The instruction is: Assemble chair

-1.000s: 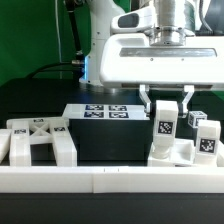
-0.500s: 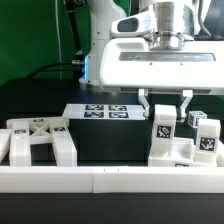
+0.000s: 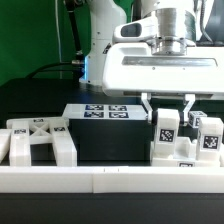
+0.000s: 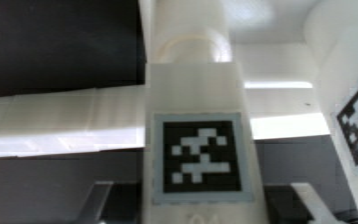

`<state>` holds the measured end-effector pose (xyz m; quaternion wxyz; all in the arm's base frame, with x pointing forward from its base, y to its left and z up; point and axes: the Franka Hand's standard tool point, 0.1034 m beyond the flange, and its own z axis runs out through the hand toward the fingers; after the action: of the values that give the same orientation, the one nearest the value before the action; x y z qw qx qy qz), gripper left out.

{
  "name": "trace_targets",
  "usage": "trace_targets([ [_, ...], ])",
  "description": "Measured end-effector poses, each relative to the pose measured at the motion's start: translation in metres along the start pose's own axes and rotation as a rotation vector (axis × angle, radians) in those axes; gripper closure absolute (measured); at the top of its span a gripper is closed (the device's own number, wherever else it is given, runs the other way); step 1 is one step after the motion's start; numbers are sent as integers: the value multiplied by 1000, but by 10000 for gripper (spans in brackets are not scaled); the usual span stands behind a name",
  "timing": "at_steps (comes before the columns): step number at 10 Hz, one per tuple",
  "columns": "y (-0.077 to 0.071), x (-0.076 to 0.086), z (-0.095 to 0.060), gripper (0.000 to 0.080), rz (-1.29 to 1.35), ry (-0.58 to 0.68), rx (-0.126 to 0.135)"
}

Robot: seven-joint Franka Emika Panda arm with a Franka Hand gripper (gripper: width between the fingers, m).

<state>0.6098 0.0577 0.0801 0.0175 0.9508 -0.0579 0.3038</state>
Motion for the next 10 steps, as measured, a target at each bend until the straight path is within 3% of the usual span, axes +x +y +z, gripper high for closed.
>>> trace_targets([
  [3,2,-6,-1,509,1,47,-7],
  [7,2,-8,1,499,0,-22,-5],
  [9,2,-9,1,190,-5,-30,-5],
  [10,3,-5,-2,162,-8,-67,-1],
])
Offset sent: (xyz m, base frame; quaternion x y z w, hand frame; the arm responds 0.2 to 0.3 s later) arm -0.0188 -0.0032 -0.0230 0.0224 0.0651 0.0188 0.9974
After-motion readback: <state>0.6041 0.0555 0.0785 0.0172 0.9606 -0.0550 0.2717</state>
